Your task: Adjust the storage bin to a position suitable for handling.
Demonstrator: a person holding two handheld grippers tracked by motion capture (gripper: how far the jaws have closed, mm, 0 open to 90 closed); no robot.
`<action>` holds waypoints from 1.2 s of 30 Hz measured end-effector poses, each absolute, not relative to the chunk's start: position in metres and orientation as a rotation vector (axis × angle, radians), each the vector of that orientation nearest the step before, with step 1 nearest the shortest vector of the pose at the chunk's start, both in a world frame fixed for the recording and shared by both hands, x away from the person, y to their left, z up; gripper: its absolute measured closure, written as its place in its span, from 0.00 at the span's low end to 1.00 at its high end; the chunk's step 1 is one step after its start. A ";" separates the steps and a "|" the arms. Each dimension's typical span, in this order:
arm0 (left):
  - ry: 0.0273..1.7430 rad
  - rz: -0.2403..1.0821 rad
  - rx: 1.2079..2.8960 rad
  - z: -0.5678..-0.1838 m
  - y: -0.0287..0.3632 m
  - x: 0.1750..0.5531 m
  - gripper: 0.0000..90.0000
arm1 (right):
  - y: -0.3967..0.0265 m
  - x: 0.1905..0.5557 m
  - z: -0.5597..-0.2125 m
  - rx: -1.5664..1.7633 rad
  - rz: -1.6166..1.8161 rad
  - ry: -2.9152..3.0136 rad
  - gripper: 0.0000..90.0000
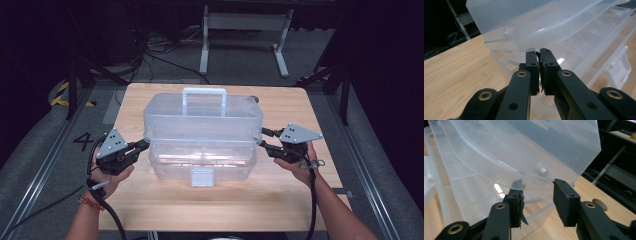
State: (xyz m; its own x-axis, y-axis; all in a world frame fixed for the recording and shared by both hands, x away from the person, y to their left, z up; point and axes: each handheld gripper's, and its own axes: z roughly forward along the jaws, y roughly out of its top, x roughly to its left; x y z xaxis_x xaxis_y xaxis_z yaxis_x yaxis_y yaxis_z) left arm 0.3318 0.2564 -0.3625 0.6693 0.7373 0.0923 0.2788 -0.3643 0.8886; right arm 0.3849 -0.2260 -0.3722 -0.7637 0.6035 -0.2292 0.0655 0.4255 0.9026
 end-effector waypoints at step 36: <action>0.997 0.416 2.209 -0.468 0.292 0.320 0.48 | -0.205 0.405 -0.341 0.667 1.410 1.780 0.75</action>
